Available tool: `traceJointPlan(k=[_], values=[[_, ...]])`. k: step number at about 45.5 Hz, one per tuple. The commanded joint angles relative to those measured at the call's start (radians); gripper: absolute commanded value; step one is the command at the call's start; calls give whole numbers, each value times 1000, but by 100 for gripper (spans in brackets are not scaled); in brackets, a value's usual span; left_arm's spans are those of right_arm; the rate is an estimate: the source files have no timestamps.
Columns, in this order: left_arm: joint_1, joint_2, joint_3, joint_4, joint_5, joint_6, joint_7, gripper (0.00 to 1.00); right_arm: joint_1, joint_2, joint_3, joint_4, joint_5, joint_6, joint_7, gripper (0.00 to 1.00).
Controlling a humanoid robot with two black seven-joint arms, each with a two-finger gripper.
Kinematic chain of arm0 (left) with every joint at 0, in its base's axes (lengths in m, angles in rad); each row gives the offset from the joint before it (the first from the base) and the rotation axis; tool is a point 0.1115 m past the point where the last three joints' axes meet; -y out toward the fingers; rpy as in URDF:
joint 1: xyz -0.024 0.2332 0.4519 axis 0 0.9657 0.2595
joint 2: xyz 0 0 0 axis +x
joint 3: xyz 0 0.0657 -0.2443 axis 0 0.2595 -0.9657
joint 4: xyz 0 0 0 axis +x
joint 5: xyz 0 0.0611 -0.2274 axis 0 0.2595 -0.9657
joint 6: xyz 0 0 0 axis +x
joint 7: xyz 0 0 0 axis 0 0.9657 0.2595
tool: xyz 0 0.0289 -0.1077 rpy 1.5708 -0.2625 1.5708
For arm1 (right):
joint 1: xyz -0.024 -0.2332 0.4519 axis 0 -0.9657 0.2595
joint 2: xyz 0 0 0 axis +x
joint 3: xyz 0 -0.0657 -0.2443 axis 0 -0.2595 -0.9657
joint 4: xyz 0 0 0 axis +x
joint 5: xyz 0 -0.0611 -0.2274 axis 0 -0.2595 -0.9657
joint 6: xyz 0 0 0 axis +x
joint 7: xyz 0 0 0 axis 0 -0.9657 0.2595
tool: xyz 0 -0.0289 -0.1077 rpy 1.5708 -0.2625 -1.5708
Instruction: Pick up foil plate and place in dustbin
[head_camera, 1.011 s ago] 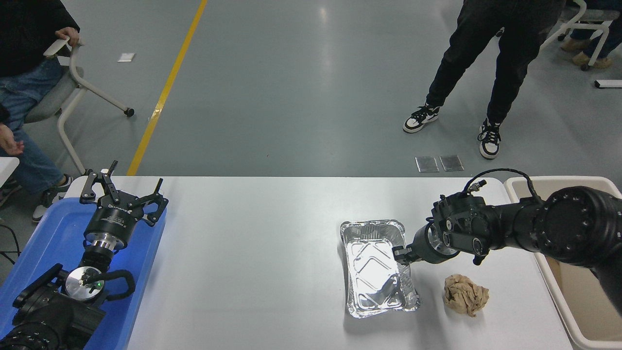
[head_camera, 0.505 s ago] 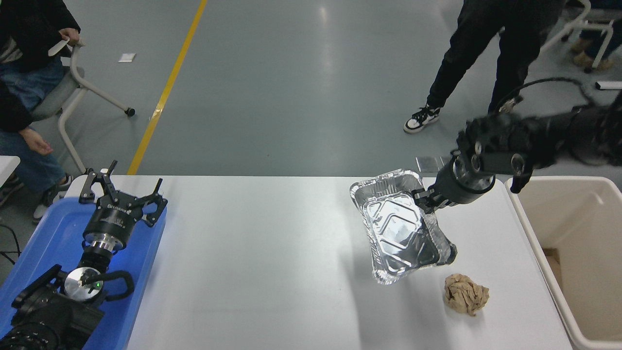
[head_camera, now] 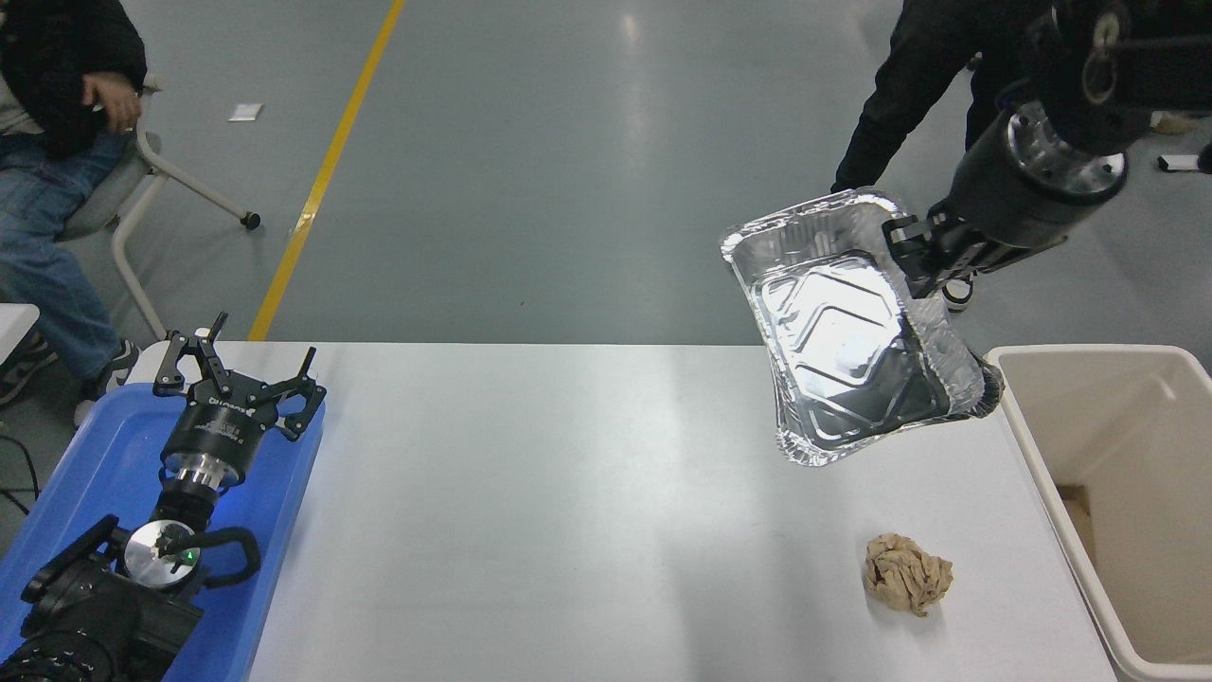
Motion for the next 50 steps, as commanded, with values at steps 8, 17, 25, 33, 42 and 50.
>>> traceJointPlan(k=[8, 17, 25, 33, 42, 50], values=[[-1, 0, 0, 0, 0, 0, -2, 99, -49, -171, -103, -105, -354, 1, 10, 0], [-1, 0, -2, 0, 0, 0, -2, 99, -227, -412, -95, -341, -538, -44, 27, 0], [-1, -2, -2, 0, -2, 0, -2, 99, -468, -515, -93, -515, -545, -277, 33, 0], [-1, -2, -2, 0, -2, 0, -2, 99, -883, -572, 8, -760, -467, -538, 38, 0], [-1, -2, -2, 0, 0, 0, -2, 99, -1301, -521, 258, -986, -428, -627, 36, 0], [-3, -2, -2, 0, 0, 0, -2, 99, -1500, -440, 362, -1124, -423, -653, 32, 0]])
